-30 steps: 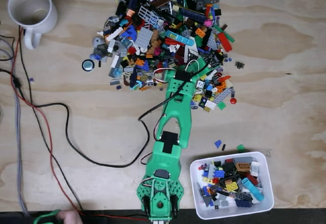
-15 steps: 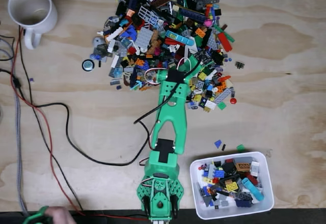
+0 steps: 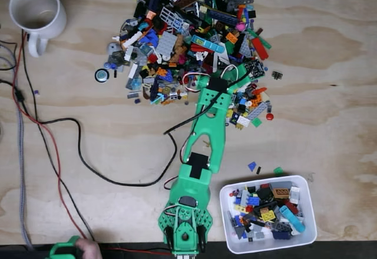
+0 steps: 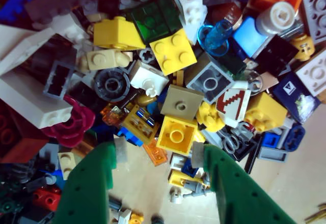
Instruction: Find the closest Lego and put it in the bin.
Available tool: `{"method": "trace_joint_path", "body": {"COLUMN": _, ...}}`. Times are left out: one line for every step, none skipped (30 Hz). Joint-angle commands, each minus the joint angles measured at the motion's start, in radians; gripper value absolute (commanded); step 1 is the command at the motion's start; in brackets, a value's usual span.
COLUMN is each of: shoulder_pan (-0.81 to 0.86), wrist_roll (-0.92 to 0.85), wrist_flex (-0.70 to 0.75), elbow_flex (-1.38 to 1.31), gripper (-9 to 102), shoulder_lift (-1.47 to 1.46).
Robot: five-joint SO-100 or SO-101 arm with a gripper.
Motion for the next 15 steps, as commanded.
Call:
{"method": "trace_joint_path", "body": {"shoulder_pan": 0.015, "wrist_roll": 0.021, "wrist_flex": -0.017, "elbow_flex": -0.032, "gripper": 19, "shoulder_lift": 0.032}}
{"method": "trace_joint_path", "body": {"shoulder_pan": 0.015, "wrist_roll": 0.023, "wrist_flex": -0.017, "elbow_flex": -0.032, "gripper": 19, "shoulder_lift": 0.032}}
{"method": "trace_joint_path", "body": {"shoulder_pan": 0.015, "wrist_roll": 0.026, "wrist_flex": -0.017, "elbow_flex": -0.029, "gripper": 19, "shoulder_lift": 0.031}}
{"method": "trace_joint_path", "body": {"shoulder_pan": 0.015, "wrist_roll": 0.029, "wrist_flex": -0.015, "elbow_flex": -0.028, "gripper": 18, "shoulder_lift": 0.031}}
{"method": "trace_joint_path", "body": {"shoulder_pan": 0.017, "wrist_roll": 0.032, "wrist_flex": -0.014, "elbow_flex": -0.026, "gripper": 18, "shoulder_lift": 0.031}}
{"method": "trace_joint_path", "body": {"shoulder_pan": 0.021, "wrist_roll": 0.041, "wrist_flex": -0.015, "elbow_flex": -0.021, "gripper": 18, "shoulder_lift": 0.031}}
{"method": "trace_joint_path", "body": {"shoulder_pan": 0.025, "wrist_roll": 0.044, "wrist_flex": -0.015, "elbow_flex": -0.015, "gripper": 18, "shoulder_lift": 0.031}}
{"method": "trace_joint_path", "body": {"shoulder_pan": 0.028, "wrist_roll": 0.044, "wrist_flex": -0.015, "elbow_flex": -0.008, "gripper": 18, "shoulder_lift": 0.031}}
{"method": "trace_joint_path", "body": {"shoulder_pan": 0.028, "wrist_roll": 0.046, "wrist_flex": -0.015, "elbow_flex": 0.005, "gripper": 18, "shoulder_lift": 0.032}}
{"method": "trace_joint_path", "body": {"shoulder_pan": 0.029, "wrist_roll": 0.049, "wrist_flex": -0.018, "elbow_flex": 0.017, "gripper": 18, "shoulder_lift": 0.037}}
{"method": "trace_joint_path", "body": {"shoulder_pan": 0.031, "wrist_roll": 0.054, "wrist_flex": -0.021, "elbow_flex": 0.021, "gripper": 18, "shoulder_lift": 0.037}}
{"method": "trace_joint_path", "body": {"shoulder_pan": 0.037, "wrist_roll": 0.06, "wrist_flex": -0.025, "elbow_flex": 0.029, "gripper": 18, "shoulder_lift": 0.04}}
{"method": "trace_joint_path", "body": {"shoulder_pan": 0.041, "wrist_roll": 0.063, "wrist_flex": -0.034, "elbow_flex": 0.046, "gripper": 18, "shoulder_lift": 0.049}}
{"method": "trace_joint_path", "body": {"shoulder_pan": 0.043, "wrist_roll": 0.066, "wrist_flex": -0.043, "elbow_flex": 0.066, "gripper": 18, "shoulder_lift": 0.058}}
{"method": "trace_joint_path", "body": {"shoulder_pan": 0.043, "wrist_roll": 0.066, "wrist_flex": -0.058, "elbow_flex": 0.094, "gripper": 18, "shoulder_lift": 0.074}}
